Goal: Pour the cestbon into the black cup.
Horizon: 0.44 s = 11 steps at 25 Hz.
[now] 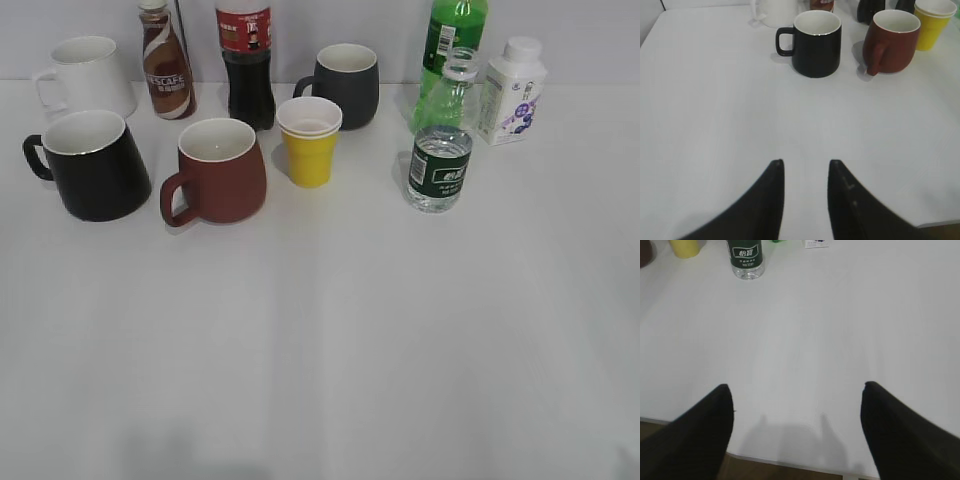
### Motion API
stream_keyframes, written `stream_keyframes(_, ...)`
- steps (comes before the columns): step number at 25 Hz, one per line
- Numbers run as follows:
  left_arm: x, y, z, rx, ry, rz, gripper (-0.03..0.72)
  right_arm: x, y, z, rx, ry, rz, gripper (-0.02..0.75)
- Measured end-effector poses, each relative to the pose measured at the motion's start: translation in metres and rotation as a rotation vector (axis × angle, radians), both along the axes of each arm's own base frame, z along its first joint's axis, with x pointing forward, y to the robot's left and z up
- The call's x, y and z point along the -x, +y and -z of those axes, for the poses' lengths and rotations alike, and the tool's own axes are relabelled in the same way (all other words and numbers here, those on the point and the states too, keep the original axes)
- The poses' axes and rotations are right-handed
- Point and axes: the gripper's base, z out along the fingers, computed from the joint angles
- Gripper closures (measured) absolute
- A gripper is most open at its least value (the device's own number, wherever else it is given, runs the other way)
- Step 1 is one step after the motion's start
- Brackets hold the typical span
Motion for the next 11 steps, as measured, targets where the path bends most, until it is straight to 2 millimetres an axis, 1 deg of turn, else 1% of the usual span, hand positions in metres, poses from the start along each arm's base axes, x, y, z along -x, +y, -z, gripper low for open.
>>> stream_keyframes(11, 0.0000, 0.0000, 0.0000, 0.000, 0.000, 0.000, 0.463, 0.0000, 0.0000, 0.0000, -0.001, 0.001, 0.002, 0.145)
